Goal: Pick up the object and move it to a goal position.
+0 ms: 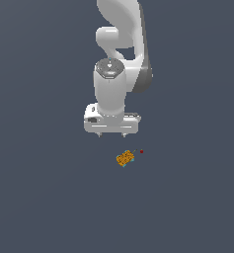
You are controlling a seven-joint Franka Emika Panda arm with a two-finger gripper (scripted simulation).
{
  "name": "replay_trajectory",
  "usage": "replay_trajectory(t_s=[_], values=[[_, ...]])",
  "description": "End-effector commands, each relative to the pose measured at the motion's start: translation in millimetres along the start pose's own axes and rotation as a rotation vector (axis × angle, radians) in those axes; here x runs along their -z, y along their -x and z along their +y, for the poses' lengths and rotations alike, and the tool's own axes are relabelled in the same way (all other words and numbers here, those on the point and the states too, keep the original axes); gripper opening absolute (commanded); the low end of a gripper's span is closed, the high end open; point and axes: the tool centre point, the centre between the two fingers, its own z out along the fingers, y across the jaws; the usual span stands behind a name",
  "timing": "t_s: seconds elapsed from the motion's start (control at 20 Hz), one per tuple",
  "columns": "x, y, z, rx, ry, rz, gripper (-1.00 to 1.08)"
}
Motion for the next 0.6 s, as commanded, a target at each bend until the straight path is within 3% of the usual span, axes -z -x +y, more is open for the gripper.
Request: replay_trajectory(t_s=[0.0,0.55], values=[[0,0,0,0.000,0.000,0.000,1.00],[-3,-1,15,0.035,0.030,-0.006,1.00]])
